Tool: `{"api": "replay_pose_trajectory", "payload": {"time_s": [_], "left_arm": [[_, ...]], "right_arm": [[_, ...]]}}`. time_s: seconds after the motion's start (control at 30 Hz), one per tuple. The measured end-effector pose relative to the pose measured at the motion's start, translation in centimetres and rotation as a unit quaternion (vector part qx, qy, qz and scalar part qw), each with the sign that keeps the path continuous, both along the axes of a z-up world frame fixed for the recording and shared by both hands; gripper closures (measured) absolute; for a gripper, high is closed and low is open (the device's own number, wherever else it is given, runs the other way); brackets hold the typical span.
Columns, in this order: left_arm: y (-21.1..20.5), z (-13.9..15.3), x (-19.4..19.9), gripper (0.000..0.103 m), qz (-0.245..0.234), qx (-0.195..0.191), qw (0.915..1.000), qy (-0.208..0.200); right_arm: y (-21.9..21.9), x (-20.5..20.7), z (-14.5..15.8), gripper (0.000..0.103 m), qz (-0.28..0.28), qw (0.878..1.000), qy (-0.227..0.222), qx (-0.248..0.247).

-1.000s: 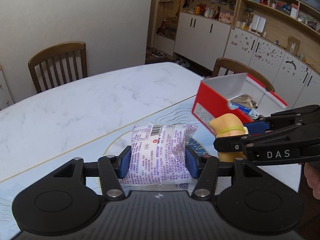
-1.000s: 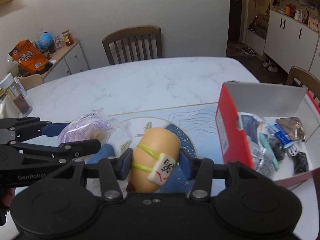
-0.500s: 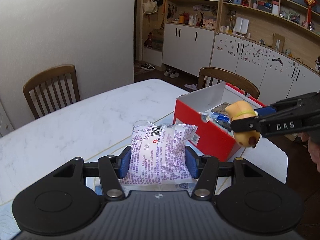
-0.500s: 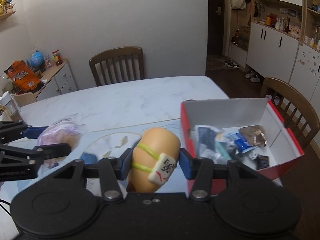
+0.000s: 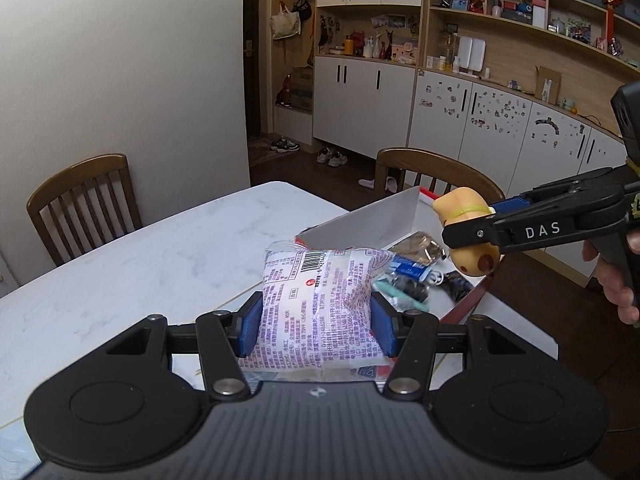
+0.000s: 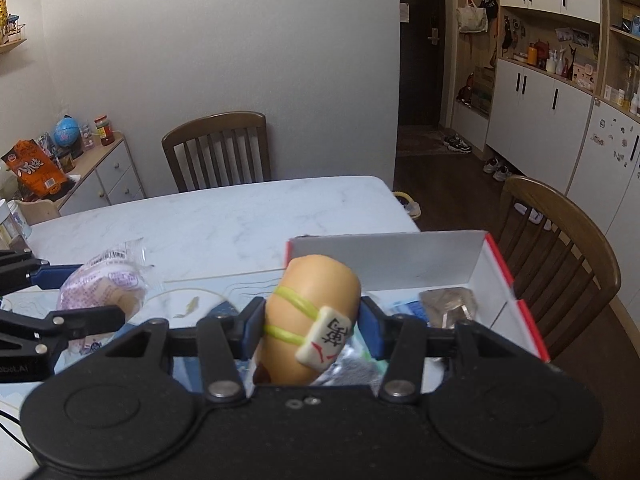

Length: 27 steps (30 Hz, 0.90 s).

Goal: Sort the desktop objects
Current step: 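Carry the purple bag and egg toy over the shoebox with both tools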

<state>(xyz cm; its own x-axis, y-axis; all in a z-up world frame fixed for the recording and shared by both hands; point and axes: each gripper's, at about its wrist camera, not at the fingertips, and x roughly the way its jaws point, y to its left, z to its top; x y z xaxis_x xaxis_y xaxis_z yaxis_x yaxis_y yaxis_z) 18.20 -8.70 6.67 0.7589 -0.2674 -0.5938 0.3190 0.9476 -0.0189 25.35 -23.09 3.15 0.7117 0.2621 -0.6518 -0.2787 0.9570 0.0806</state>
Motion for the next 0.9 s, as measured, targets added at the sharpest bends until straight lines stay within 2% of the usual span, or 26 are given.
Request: {"api": "replay_pose_trajectory", "payload": {"time_s": [0.57,0.9], "left_arm": [[-8.5,-2.5,4.3,0.048,-0.010,0.004,0.9995,0.029],[-11.9,-4.9,7.6,0.049,-0.033,0.023,0.9977,0.056]], "right_arm": [[-8.5,3.9,-2.6,0.054,0.001,1.000,0.024,-0.008],[-10.9,6.6,-5.6,0.054,-0.008,0.998,0.062,-0.023]]}}
